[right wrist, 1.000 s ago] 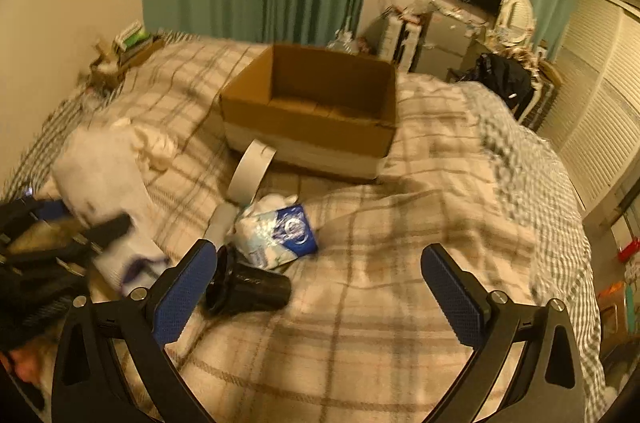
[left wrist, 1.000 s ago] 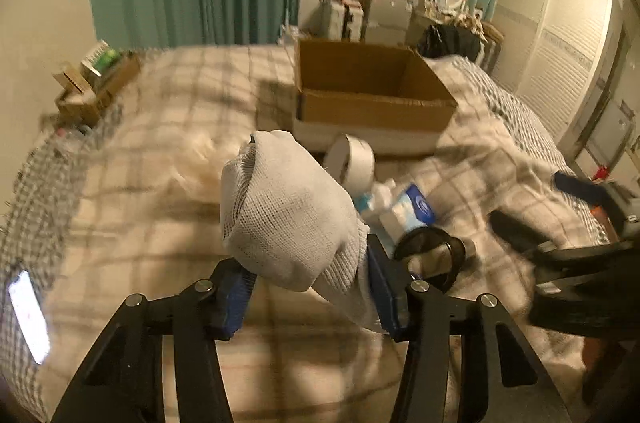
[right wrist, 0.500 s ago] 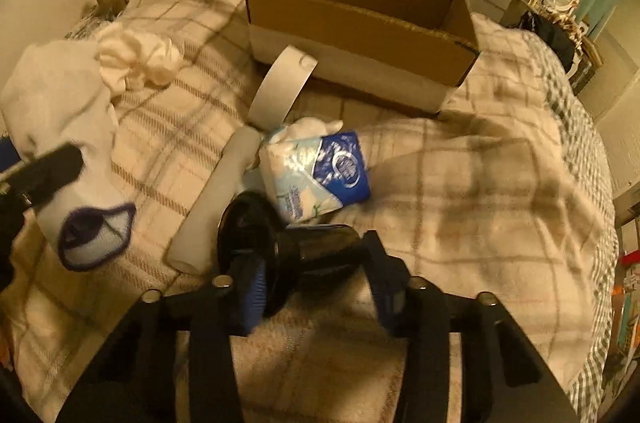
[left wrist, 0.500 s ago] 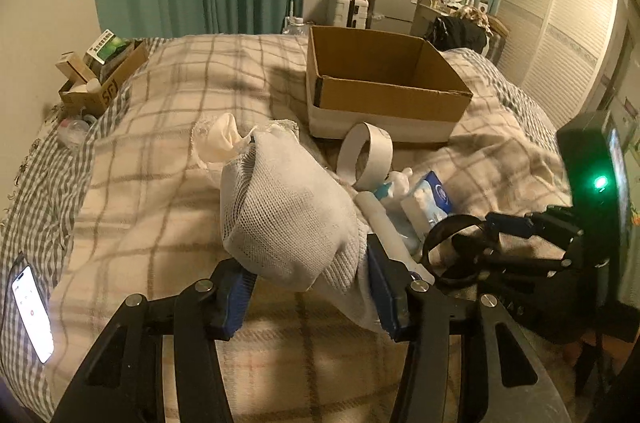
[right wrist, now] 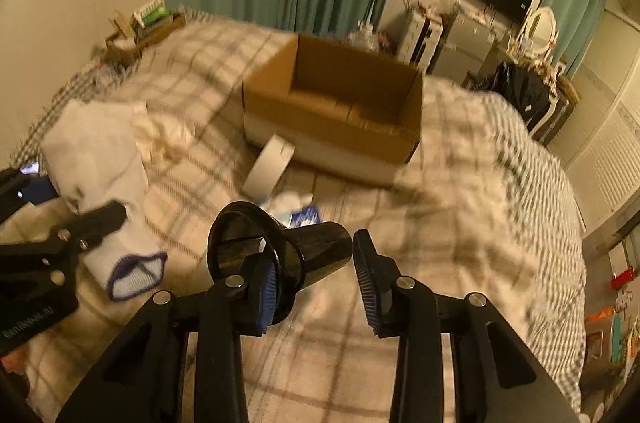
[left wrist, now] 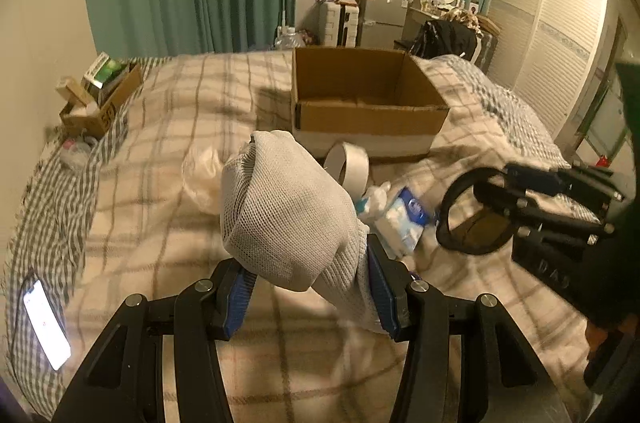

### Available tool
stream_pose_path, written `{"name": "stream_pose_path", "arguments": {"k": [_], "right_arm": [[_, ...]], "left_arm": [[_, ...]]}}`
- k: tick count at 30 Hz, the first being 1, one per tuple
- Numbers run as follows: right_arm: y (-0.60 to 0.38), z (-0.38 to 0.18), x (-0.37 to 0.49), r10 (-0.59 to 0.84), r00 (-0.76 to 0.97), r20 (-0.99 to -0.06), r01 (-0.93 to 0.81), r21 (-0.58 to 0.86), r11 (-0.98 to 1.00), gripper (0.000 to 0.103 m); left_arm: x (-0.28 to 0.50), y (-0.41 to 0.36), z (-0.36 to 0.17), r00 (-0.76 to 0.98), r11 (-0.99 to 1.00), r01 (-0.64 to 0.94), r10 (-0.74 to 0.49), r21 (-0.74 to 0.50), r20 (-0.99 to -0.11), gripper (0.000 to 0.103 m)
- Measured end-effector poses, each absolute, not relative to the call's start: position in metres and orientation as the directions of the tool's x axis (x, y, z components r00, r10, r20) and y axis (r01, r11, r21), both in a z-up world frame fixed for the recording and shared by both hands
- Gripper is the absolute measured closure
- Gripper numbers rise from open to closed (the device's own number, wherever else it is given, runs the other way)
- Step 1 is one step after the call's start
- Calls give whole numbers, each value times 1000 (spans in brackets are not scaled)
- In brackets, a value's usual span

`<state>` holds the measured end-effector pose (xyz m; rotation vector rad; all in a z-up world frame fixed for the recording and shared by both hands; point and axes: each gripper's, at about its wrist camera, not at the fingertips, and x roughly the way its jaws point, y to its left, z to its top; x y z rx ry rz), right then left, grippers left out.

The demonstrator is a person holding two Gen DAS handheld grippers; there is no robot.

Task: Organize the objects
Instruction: 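Carry the sock and black cup into the cardboard box and open both tools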

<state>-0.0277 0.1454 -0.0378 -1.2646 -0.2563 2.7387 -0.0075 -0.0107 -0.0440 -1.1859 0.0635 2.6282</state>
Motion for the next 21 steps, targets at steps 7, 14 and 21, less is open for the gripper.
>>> {"name": "stream_pose_path", "arguments": {"k": [7, 14, 21], "right_arm": [[164, 16, -57, 190, -715, -673, -41, -231, -972, 69], [203, 58, -118, 203, -756, -622, -79, -220, -972, 69], [240, 45, -191, 206, -731, -650, -100, -197, -975, 69]], "left_arm": [[-39, 3, -7, -686, -959, -271, 250, -79, -684, 50], [-112, 29, 9, -705, -955, -294, 246, -42, -665, 50], [-192, 56, -2, -690, -955, -297, 224, -13, -689, 50]]}}
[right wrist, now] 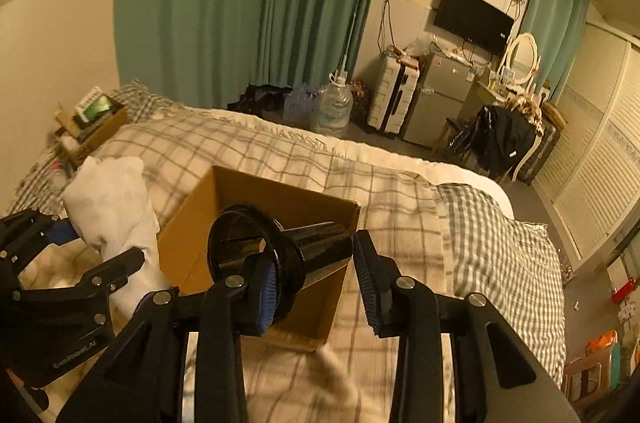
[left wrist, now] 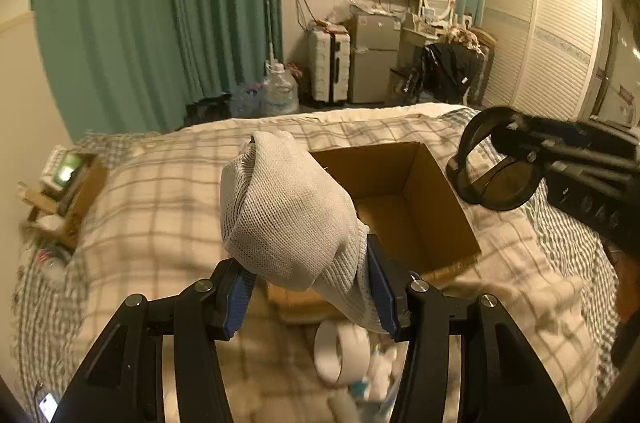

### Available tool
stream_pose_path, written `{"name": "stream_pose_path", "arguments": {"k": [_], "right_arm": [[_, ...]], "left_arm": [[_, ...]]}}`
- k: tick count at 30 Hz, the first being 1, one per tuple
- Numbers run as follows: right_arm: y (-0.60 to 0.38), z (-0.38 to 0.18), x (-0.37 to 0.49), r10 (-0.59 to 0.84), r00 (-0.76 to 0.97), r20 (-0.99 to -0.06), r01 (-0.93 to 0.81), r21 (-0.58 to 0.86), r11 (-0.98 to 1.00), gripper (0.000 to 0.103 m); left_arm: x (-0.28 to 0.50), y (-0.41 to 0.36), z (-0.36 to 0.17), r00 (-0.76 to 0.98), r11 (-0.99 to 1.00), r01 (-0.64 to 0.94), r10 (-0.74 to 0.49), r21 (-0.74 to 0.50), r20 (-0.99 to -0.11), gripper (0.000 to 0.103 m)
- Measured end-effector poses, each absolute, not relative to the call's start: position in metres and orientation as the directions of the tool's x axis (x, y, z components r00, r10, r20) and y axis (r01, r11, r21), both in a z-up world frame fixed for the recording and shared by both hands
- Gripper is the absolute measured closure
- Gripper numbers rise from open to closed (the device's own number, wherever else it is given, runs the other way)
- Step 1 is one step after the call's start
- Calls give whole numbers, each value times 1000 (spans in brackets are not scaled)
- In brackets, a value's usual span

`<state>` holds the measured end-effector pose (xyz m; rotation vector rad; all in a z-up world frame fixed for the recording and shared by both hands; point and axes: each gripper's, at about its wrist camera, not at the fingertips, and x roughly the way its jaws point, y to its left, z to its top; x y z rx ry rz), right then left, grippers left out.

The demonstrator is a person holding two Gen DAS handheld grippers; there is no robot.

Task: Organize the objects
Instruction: 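Carry the sock and black cup into the cardboard box and open both tools, then withdraw both tools from the box back toward the remaining items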

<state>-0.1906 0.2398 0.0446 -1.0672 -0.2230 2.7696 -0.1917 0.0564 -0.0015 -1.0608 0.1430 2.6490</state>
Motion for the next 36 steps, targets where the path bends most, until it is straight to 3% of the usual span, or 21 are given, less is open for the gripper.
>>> {"name": "stream_pose_path", "arguments": {"k": [10, 13, 16, 19, 27, 30, 36], "right_arm": [[267, -26, -257, 171, -653, -738, -82, -156, -984, 69], [271, -40, -260, 134, -640, -756, -58, -127, -990, 68], [274, -42, -255, 133, -637, -760, -70, -115, -991, 35], [272, -31, -243, 136, -641, -755, -71, -118, -990, 31], [250, 37, -176, 197, -702, -684, -90, -190, -978, 21], [237, 67, -144, 203, -745, -635, -102, -192, -976, 13], [202, 85, -93, 176, -778, -603, -71, -194, -979, 12]], "left_arm": [[-263, 89, -54, -616, -951, -308, 216, -21, -757, 50], [-270, 95, -67, -575, -949, -316, 204, -16, -792, 40], [-267, 91, -75, -564, -952, -305, 183, -3, -805, 28], [-255, 84, -72, -573, -957, -289, 157, 20, -804, 16], [-210, 35, -21, -642, -972, -234, 150, 5, -752, 7], [-183, 14, 3, -695, -976, -217, 132, 31, -707, 0], [-135, -28, 19, -745, -977, -200, 105, 70, -659, 0]]}}
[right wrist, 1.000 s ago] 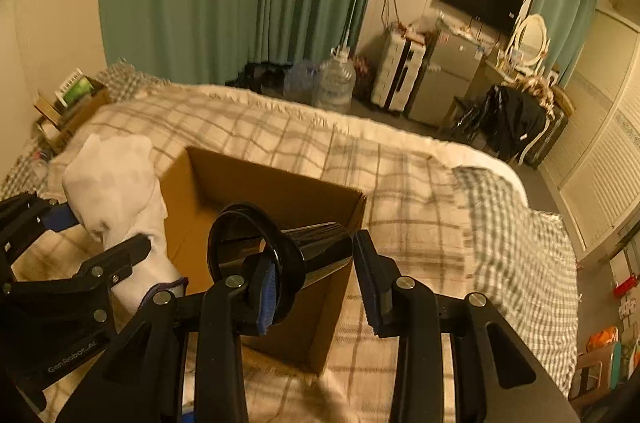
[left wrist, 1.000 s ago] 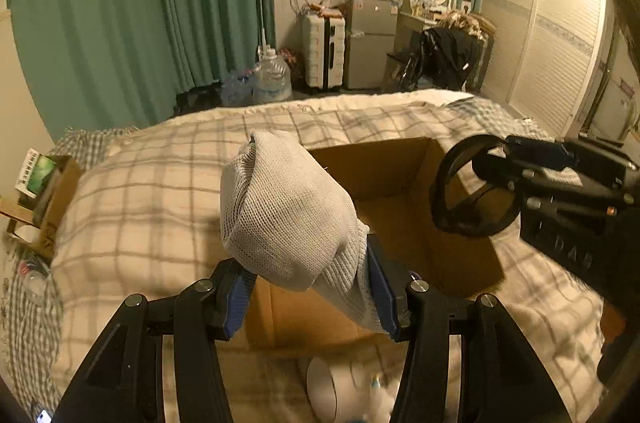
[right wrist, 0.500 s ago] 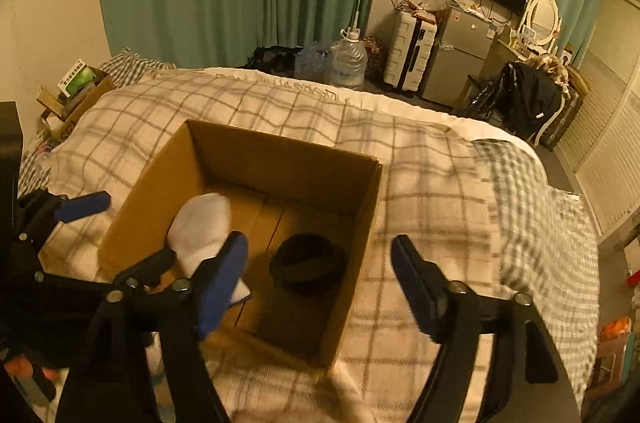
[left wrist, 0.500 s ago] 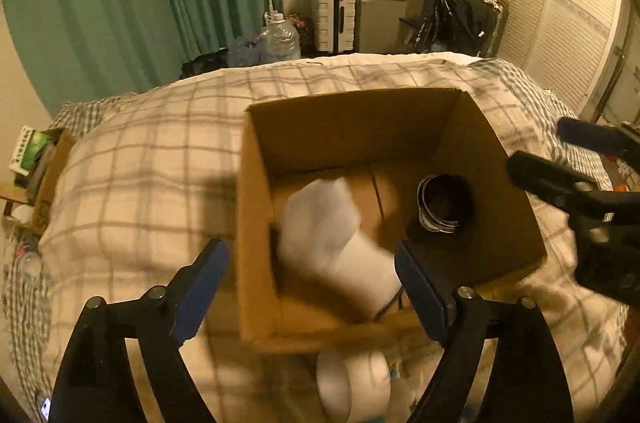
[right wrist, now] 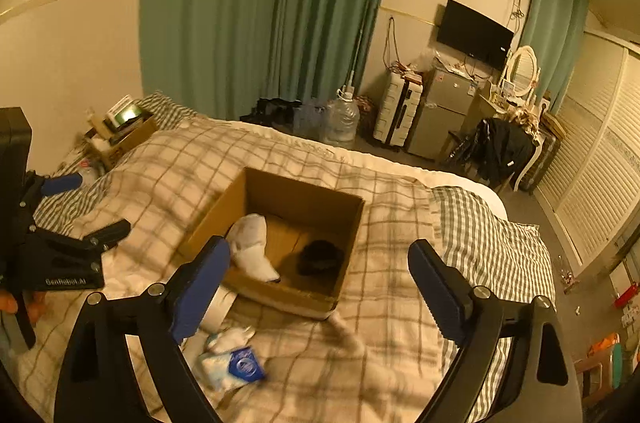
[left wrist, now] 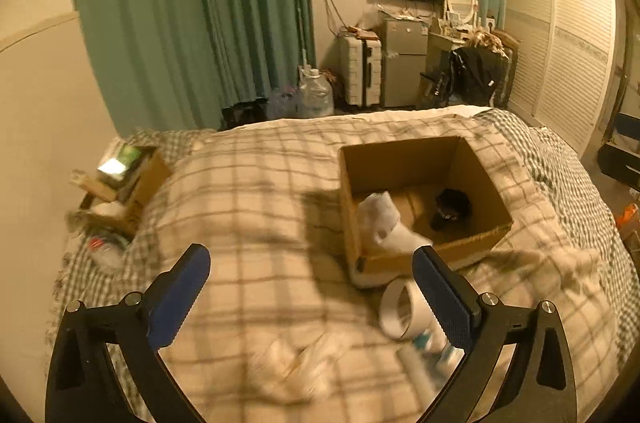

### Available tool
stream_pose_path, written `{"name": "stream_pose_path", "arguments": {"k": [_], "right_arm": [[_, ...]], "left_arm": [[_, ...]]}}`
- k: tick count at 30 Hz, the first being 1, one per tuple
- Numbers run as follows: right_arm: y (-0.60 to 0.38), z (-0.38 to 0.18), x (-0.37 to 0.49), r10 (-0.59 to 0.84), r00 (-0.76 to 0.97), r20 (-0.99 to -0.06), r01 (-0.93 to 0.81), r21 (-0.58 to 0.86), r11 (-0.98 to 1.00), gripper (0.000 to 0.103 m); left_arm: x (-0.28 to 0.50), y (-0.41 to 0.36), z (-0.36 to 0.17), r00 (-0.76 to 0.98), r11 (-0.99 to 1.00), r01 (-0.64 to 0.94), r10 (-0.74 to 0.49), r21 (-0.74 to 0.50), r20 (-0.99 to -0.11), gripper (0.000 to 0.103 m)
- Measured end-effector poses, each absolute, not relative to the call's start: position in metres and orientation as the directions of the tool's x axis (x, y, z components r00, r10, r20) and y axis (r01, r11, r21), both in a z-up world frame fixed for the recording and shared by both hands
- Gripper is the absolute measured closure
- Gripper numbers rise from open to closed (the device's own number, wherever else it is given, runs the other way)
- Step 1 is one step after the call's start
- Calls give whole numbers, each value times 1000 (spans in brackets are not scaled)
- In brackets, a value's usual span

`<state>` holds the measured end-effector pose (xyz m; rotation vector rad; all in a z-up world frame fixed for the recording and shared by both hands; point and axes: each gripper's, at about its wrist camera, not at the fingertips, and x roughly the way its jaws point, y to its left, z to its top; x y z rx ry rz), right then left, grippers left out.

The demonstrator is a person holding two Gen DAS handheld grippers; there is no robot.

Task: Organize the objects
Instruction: 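Withdraw both tools from the box back toward the remaining items, then grasp the cream lace cloth with the left tool while the right tool grasps the tissue pack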

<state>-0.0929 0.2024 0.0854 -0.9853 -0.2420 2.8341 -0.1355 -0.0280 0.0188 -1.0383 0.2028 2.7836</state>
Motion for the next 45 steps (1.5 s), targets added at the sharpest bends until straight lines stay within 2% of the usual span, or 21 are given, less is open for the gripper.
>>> {"name": "stream_pose_path", "arguments": {"k": [5, 10, 15, 21, 26, 27, 28, 30, 35, 39, 41, 42, 45], "right_arm": [[175, 61, -72, 189, -768, -611, -68, -215, -974, 11], [162, 6, -72, 169, -725, -668, -59, -184, -981, 11], [157, -60, -78, 122, -664, -738, -3, -160, -987, 11], [161, -108, -86, 81, -569, -818, 18, -111, -994, 11], [157, -128, -92, 89, -520, -850, 36, -126, -991, 11], [157, -132, -94, 96, -508, -856, 38, -133, -990, 11], [156, -136, -95, 102, -498, -861, 40, -141, -989, 11], [154, -141, -97, 112, -484, -868, 45, -153, -987, 11], [145, -149, -97, 120, -489, -864, 55, -168, -984, 12], [141, -156, -98, 136, -477, -868, 68, -191, -979, 27], [143, -156, -97, 140, -476, -868, 60, -190, -980, 38], [143, -156, -97, 137, -475, -869, 59, -187, -981, 49], [141, -151, -92, 141, -496, -857, 60, -196, -979, 64]], "left_arm": [[-104, -56, -9, -736, -987, -141, 55, 73, -674, 0], [-87, -62, -56, -674, -993, -117, 89, -13, -733, 0], [-80, -49, -105, -580, -995, -100, 67, -10, -812, 0], [-83, -38, -95, -618, -994, -100, 32, 38, -786, 0], [-112, -30, -98, -622, -992, -81, -28, 99, -782, 2], [-118, -28, -103, -612, -991, -86, -26, 100, -791, 15], [-124, -27, -113, -583, -991, -92, -25, 96, -812, 43], [-128, -30, -124, -551, -993, -88, -16, 77, -834, 78], [-100, -36, -108, -599, -996, -87, 57, -6, -799, 81], [-82, -35, -105, -573, -990, -105, 142, -99, -807, 81], [-75, -33, -107, -558, -984, -118, 178, -136, -811, 81], [-74, -31, -106, -562, -986, -115, 168, -124, -810, 81], [-69, -33, -100, -572, -985, -109, 172, -133, -802, 81]]}}
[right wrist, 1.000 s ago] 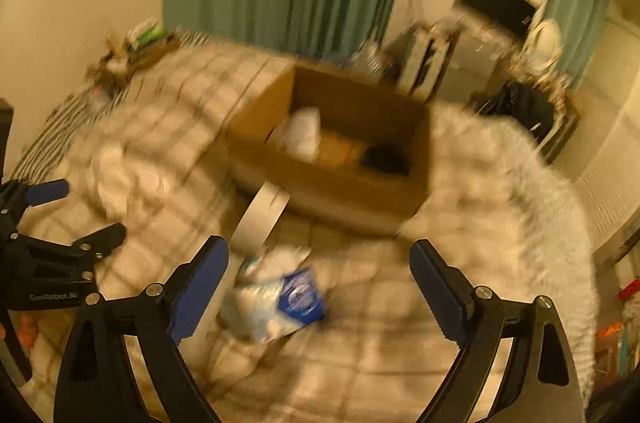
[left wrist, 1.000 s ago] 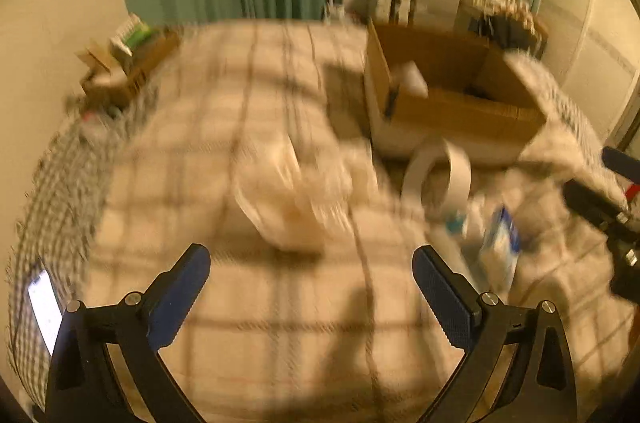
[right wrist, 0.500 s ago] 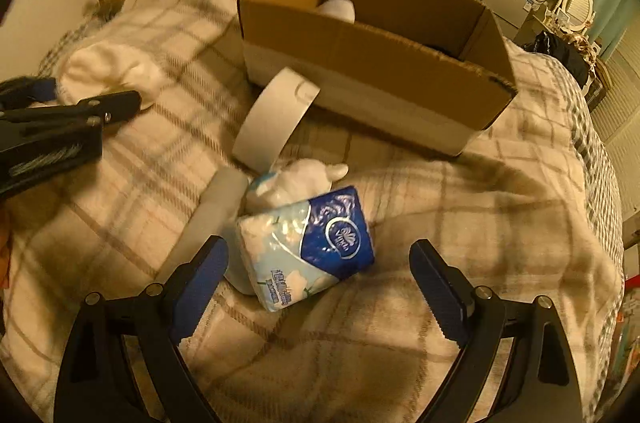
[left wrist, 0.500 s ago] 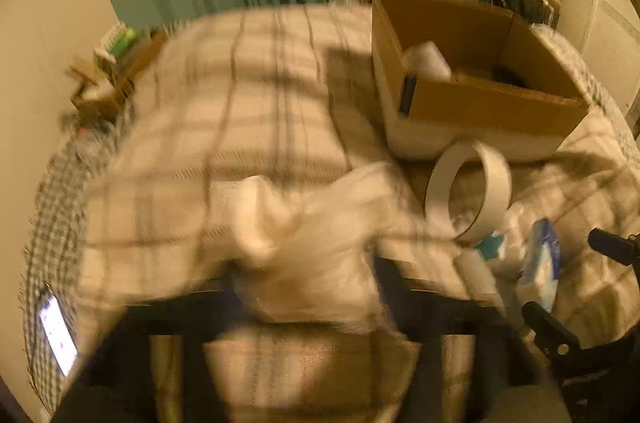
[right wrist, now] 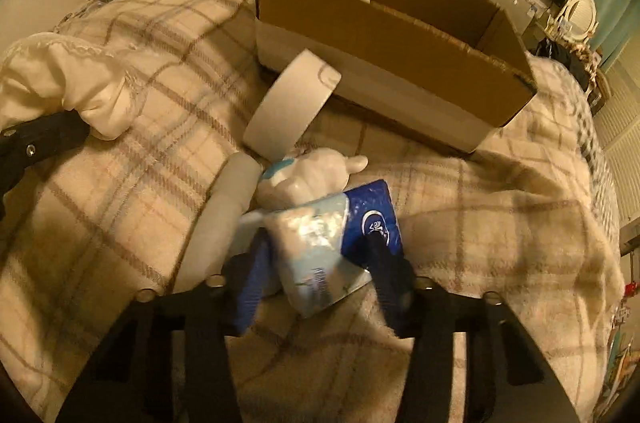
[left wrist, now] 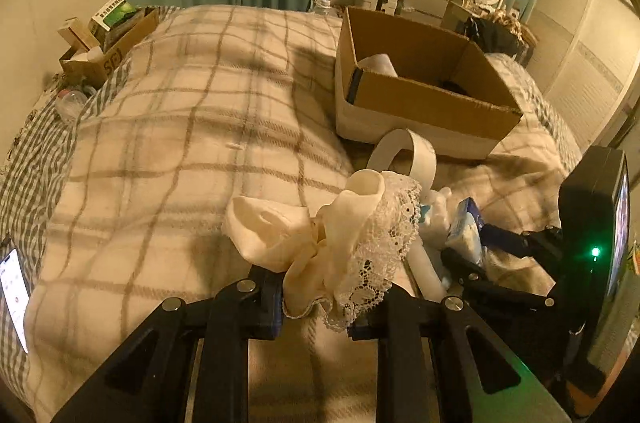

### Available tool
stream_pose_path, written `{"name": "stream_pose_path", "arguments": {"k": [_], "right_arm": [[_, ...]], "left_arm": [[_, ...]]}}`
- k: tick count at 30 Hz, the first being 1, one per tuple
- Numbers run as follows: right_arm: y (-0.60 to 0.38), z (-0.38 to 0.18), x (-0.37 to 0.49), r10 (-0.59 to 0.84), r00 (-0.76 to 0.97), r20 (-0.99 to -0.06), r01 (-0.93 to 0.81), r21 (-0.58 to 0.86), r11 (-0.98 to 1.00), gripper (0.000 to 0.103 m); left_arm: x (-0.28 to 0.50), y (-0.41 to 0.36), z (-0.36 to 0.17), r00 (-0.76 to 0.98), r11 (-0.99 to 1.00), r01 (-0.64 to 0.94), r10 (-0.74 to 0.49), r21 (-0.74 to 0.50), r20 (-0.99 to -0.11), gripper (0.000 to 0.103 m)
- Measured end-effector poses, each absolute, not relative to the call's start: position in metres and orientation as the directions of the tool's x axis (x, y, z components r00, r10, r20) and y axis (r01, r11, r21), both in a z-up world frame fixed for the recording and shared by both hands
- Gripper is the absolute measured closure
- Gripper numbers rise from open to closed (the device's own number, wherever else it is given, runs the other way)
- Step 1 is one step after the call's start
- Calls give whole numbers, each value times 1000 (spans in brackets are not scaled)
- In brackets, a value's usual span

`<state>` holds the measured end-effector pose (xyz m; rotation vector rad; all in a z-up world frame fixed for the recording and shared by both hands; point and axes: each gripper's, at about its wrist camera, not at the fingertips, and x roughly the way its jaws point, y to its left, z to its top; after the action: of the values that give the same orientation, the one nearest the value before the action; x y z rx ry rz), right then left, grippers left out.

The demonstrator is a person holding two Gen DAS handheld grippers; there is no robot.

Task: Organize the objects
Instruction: 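Grasp the cream lace cloth with the left tool while the right tool grasps the tissue pack, then carry the lace cloth and tissue pack into the box and open both tools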

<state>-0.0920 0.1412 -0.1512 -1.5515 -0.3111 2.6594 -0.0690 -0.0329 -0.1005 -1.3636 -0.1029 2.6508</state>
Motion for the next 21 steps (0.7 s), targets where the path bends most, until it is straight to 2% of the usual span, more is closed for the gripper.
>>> {"name": "stream_pose_path", "arguments": {"k": [4, 7, 16, 21], "right_arm": [[140, -139, -84, 152, -536, -830, 46, -209, -977, 76], [147, -123, -77, 146, -577, -803, 13, -187, -982, 81], [161, -66, -59, 76, -666, -742, 3, -105, -994, 82], [161, -27, -61, 64, -719, -692, 26, -119, -993, 82]], "left_arm": [[-62, -31, -95, -561, -981, -117, 193, -154, -805, 81], [-58, -28, -92, -572, -983, -124, 181, -134, -800, 81], [-59, -8, -76, -584, -982, -161, 175, -98, -793, 81], [-72, 10, -49, -618, -971, -226, 206, -80, -759, 81]]}}
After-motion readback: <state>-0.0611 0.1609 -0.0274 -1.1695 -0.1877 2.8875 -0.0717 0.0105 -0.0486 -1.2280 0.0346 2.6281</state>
